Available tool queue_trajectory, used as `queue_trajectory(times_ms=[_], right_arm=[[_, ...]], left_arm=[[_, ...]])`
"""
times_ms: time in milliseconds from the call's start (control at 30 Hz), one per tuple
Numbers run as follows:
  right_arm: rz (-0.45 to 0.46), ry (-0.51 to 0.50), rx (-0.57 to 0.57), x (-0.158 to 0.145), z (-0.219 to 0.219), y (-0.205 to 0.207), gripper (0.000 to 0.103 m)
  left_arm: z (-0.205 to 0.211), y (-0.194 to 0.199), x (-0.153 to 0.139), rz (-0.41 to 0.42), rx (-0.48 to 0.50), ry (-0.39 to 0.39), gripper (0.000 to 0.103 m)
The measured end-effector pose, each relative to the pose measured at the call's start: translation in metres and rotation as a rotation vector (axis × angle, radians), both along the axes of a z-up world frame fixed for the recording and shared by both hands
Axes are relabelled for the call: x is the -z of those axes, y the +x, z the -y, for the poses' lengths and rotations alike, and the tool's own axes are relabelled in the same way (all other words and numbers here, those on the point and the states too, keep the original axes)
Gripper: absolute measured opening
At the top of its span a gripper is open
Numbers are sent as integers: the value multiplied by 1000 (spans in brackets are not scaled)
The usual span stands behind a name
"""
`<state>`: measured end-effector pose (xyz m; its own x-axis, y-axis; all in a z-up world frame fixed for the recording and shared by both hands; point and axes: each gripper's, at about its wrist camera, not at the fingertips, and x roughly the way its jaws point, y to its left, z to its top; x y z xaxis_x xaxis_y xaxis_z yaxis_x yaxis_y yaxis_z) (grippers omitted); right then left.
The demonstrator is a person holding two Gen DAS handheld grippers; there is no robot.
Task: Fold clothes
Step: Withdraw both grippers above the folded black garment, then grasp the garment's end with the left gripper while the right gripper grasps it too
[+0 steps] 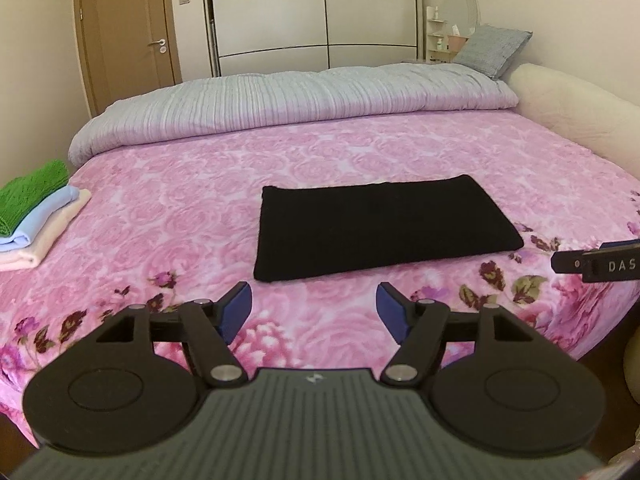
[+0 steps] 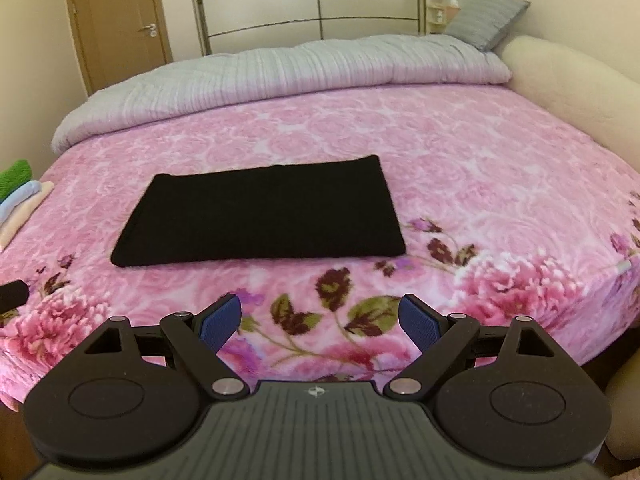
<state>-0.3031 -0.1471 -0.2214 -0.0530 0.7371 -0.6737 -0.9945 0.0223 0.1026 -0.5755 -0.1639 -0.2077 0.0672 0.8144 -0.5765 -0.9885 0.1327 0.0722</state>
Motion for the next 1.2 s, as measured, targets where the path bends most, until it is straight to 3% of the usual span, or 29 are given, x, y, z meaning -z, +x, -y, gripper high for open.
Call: queue_trajectory(times_ms=[300, 367, 533, 633, 800, 867, 967, 1033, 1100, 1167, 1200], right_arm=[[-38, -60, 1, 25, -29, 1, 88], [-116, -75, 12, 38, -38, 11, 88], [-497, -116, 115, 81, -63, 52, 88], [-700, -138, 218, 107, -77, 75, 89], [-951, -146, 399, 142, -103, 103, 86], [-992, -167, 463, 152, -115, 108, 80], [-998, -162, 499, 157, -131, 109, 79], [-983, -148, 520, 157, -141, 107, 78], [-965, -127, 538, 158, -152, 104, 76], [-936, -105, 549, 161, -159, 102, 62], [-923, -102, 557, 163, -162, 103, 32]], left_arm=[[-39, -10, 37, -10, 32, -51, 68], [-52, -9, 52, -34, 62, -67, 68], [-86, -6, 87, -111, 151, -68, 68], [-107, 3, 104, -212, 260, -35, 68], [-147, 19, 141, -528, 455, 10, 59], [-159, 21, 155, -631, 532, 21, 56], [-172, 18, 171, -731, 628, 48, 52], [-180, 16, 176, -757, 668, 73, 50], [-189, 15, 182, -762, 705, 75, 39], [-195, 14, 185, -760, 741, 75, 32], [-196, 12, 185, -754, 752, 73, 28]])
